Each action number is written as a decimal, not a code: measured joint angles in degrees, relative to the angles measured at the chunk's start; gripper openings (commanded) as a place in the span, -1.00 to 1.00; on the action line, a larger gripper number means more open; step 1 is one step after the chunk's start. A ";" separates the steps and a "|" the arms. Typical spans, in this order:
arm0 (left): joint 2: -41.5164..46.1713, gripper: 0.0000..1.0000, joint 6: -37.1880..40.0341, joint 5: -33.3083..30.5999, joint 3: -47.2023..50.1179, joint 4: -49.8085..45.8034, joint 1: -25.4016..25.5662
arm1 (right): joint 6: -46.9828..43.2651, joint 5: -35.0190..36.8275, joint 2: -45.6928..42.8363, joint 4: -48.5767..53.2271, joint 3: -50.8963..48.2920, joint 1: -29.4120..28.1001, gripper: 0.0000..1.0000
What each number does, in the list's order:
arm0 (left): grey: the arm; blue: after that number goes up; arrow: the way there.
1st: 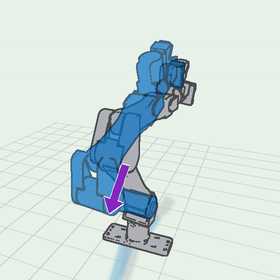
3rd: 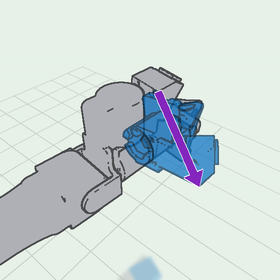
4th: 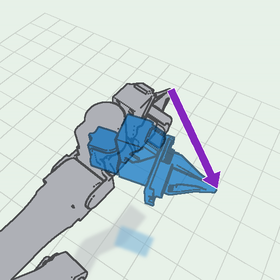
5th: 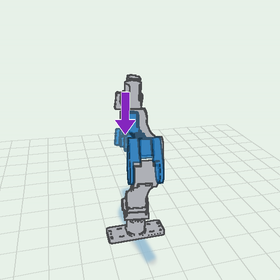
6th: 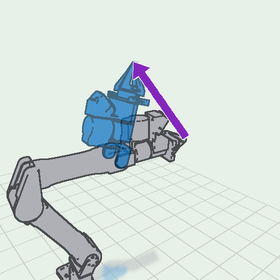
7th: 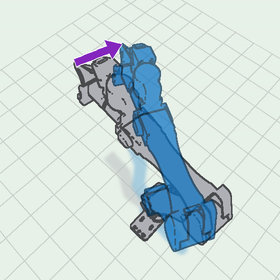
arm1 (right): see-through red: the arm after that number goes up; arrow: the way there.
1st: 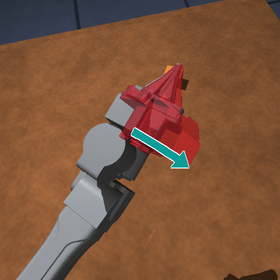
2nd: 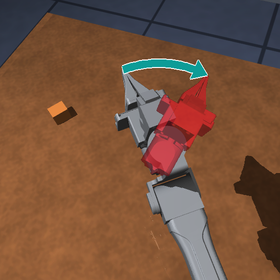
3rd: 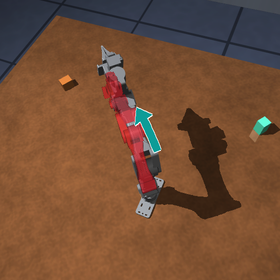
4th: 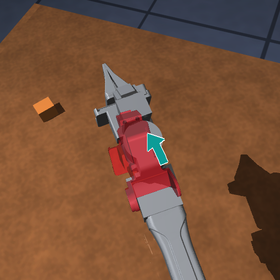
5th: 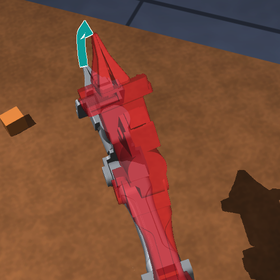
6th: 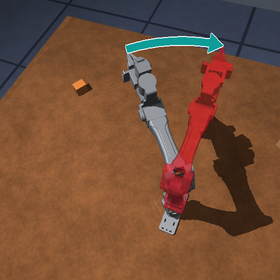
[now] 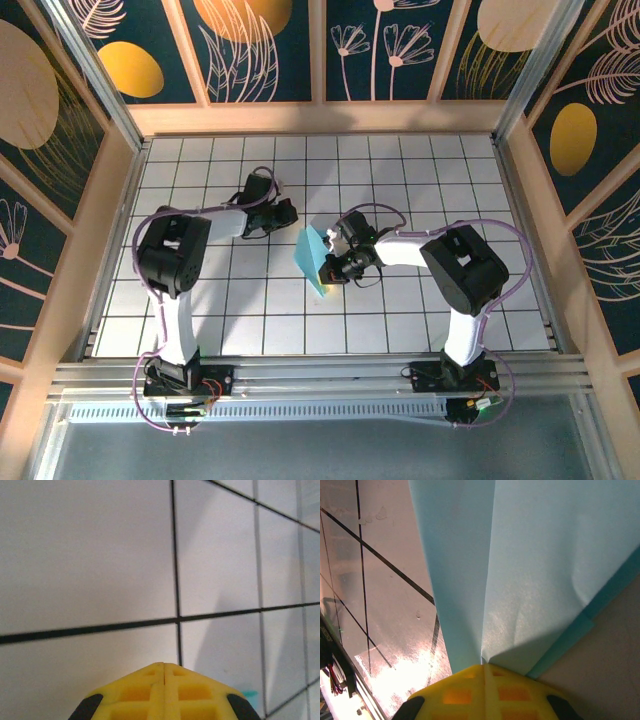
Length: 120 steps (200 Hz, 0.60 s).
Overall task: Fold a paper plane with a square sheet of paper (fold left side to right side)
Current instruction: Fourth fold the wing at the center of the table.
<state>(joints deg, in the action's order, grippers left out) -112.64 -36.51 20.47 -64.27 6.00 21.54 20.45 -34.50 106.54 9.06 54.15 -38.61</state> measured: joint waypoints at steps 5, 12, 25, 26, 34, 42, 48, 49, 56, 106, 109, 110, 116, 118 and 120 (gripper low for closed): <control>1.70 -0.95 0.07 0.11 1.33 0.20 0.07 | -0.09 -0.02 0.00 0.00 0.00 0.00 -1.00; 4.09 -0.95 0.09 0.31 3.19 0.57 0.24 | -0.26 -0.02 0.00 0.00 0.04 0.00 -1.00; 8.31 -0.94 -0.04 1.42 6.93 1.99 0.90 | -0.48 -0.02 0.00 0.00 0.04 0.00 -1.00; 8.52 -0.94 -0.13 1.55 7.13 2.05 0.98 | -0.46 -0.02 0.00 0.00 0.04 0.00 -1.00; 10.47 -0.94 -0.46 2.51 9.27 3.21 1.86 | -0.52 -0.02 0.00 0.00 0.04 0.00 -1.00; 11.37 -0.94 -0.87 3.52 10.69 4.04 2.89 | -0.61 -0.02 0.00 0.00 0.04 0.00 -1.00; 11.50 -0.94 -1.18 4.35 11.37 4.50 3.89 | -0.63 -0.02 0.00 0.00 0.04 0.00 -1.00; 11.50 -0.94 -1.25 4.46 11.45 4.55 4.02 | -0.63 -0.02 0.00 0.00 0.04 0.02 -1.00; 11.17 -0.95 -1.68 5.29 11.91 4.85 5.35 | -0.63 -0.02 0.00 0.00 0.04 0.02 -1.00; 5.11 -0.95 -4.33 8.96 12.20 7.98 9.73 | -0.63 -0.02 0.00 0.00 0.04 0.02 -1.00; 4.74 -0.95 -4.50 8.98 12.17 7.98 9.70 | -0.63 -0.02 0.00 0.00 0.04 0.02 -1.00; 4.57 -0.95 -4.50 9.01 12.15 7.96 9.68 | -0.63 -0.02 0.00 0.00 0.04 0.02 -1.00; 3.89 -0.96 -4.68 8.98 12.09 7.91 9.68 | -0.63 -0.02 0.00 0.00 0.04 0.02 -1.00; 3.76 -0.96 -4.70 9.01 12.07 7.91 9.68 | -0.63 -0.02 0.00 0.00 0.04 0.02 -1.00; 3.52 -0.96 -4.70 8.94 12.00 7.91 9.68 | -0.63 -0.02 0.00 0.00 0.04 0.02 -1.00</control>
<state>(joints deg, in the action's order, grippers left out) -109.12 -41.21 29.41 -52.27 13.91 31.22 19.81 -34.52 106.54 9.06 54.19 -38.59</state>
